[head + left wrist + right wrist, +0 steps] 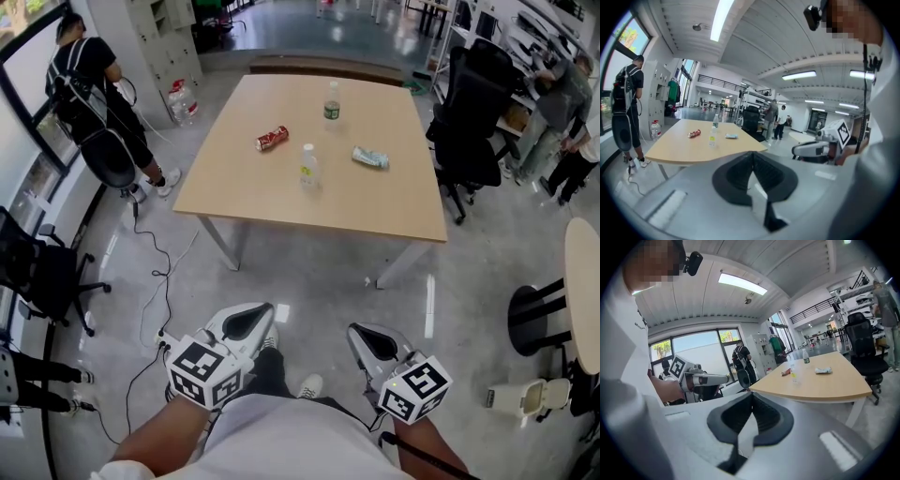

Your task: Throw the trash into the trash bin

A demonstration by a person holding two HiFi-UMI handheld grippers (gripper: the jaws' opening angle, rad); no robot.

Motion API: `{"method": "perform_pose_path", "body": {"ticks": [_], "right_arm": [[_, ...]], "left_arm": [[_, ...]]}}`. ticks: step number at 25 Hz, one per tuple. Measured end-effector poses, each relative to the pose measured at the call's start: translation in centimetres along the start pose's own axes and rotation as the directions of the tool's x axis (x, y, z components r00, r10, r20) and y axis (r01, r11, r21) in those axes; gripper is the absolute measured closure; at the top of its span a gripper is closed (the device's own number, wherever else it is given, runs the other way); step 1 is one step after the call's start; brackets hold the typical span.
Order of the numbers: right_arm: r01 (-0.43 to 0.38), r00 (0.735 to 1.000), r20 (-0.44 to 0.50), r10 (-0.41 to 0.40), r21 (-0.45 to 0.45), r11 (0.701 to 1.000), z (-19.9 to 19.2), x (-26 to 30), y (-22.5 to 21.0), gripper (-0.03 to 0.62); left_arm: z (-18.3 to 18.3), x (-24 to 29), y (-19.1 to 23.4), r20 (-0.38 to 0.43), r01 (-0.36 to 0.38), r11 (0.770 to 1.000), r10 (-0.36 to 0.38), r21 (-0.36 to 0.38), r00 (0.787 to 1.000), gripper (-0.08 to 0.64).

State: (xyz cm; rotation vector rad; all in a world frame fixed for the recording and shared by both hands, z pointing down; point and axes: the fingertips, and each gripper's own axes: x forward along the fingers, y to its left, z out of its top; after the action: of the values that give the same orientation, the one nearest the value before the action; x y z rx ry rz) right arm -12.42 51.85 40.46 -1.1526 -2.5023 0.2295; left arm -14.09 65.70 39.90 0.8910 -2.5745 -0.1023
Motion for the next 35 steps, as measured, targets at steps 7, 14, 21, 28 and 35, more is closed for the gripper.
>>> {"method": "perform_pose_path", "body": {"ticks": [7,14,21,28,35], "right_arm": [[0.021,1.0,-0.022,-0.021,0.016,1.0,-0.2,1.5,-1.1,0.592],[0.051,0.998,-0.035,-0.05,0.027,0.998,1.0,5.1,-2.8,0.592],[0.067,0.997,-0.033,-0.066,0.018,0.998,4.0,10.5,-4.6,0.592],[0.11,0.993,-0.036,-0.111,-0.012,0.994,6.2,14.8,-6.0,0.592],[0.153,0.988,-0.019,-0.154,-0.051,0.987,8.0,18.3,-6.0,0.592]], "left_arm": [[0.2,1.8,1.0,-0.028,0.034,0.999,-0.034,0.001,0.999,0.551],[1.5,3.9,4.2,-0.018,0.057,0.998,-0.056,0.016,0.998,0.551],[3.5,6.3,8.7,0.009,0.083,0.997,-0.083,0.01,0.997,0.551],[5.7,8.0,13.2,0.037,0.116,0.993,-0.117,0.035,0.992,0.551],[7.0,9.1,17.0,0.03,0.158,0.984,-0.161,0.082,0.987,0.551]]}}
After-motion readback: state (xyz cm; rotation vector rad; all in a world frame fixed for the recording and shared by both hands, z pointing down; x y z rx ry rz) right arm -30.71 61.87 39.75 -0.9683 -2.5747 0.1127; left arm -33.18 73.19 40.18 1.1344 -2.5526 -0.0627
